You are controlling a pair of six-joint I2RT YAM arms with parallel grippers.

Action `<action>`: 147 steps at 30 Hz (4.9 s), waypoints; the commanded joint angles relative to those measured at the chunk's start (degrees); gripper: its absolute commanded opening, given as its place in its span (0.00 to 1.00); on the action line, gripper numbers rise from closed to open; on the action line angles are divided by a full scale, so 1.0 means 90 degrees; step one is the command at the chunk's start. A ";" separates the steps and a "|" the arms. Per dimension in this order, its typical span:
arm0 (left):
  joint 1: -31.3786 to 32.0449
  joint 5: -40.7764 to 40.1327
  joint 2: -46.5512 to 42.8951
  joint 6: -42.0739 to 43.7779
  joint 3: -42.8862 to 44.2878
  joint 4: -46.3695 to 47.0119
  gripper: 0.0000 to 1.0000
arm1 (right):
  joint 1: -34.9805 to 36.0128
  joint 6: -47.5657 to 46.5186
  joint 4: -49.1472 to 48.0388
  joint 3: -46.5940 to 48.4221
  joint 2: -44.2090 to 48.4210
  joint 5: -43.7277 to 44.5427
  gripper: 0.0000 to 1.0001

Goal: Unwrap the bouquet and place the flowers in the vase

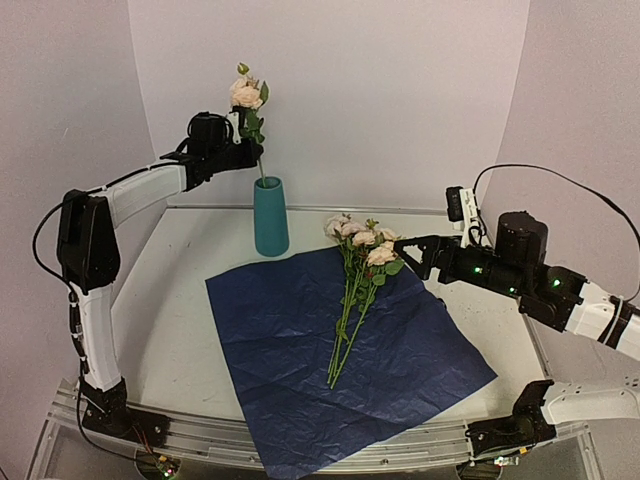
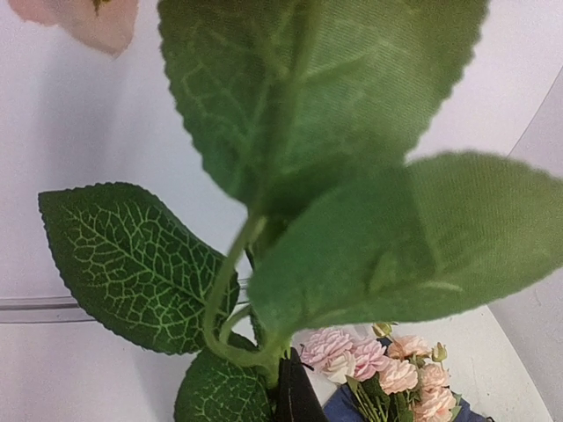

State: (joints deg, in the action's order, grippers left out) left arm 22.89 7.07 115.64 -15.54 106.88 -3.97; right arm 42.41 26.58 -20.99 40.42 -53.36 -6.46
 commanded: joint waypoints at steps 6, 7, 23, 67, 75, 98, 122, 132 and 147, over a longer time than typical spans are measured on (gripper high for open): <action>0.0019 0.0400 0.0163 -0.0248 -0.0150 0.0300 0.06 | 0.0004 -0.0066 -0.0187 0.0081 0.0038 0.0083 0.91; 0.0017 0.0405 0.0174 -0.0251 -0.0174 0.0299 0.07 | 0.0004 -0.0068 -0.0187 0.0079 0.0045 0.0075 0.91; 0.0018 0.0361 -0.0046 -0.0250 -0.0602 0.0192 0.52 | 0.0004 -0.0043 -0.0172 0.0075 0.0068 0.0087 0.91; 0.0689 0.1661 -0.3672 -0.1882 -0.4737 -0.0159 0.62 | -0.0006 0.3229 0.1010 0.1351 -0.4893 0.0414 0.42; 0.0690 0.1682 -0.3697 -0.1764 -0.4722 -0.0160 0.62 | -0.0005 0.3358 0.0700 0.1449 -0.5425 0.0037 0.42; 0.0690 0.1382 -0.3979 -0.1400 -0.4877 -0.0273 0.62 | -0.0002 0.3713 0.0953 0.1947 -0.5935 0.0714 0.02; 0.1212 0.2317 -0.3579 -0.2061 -0.4401 0.0075 0.63 | -0.0006 0.1214 -0.0299 0.0829 -0.2349 0.0957 0.00; 0.2349 0.2228 -0.3391 -0.2226 -0.3781 0.0929 0.63 | 0.0001 0.0673 -0.1176 0.1191 -0.2433 -0.1342 0.01; 0.2818 0.2113 -0.2560 -0.2192 -0.3282 0.1213 0.59 | 0.0043 0.0892 -0.1809 0.1242 -0.2604 -0.2105 0.00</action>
State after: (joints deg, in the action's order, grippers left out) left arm 47.85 26.55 92.27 -35.00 73.87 3.57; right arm 42.46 34.50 -32.85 49.01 -76.84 -23.12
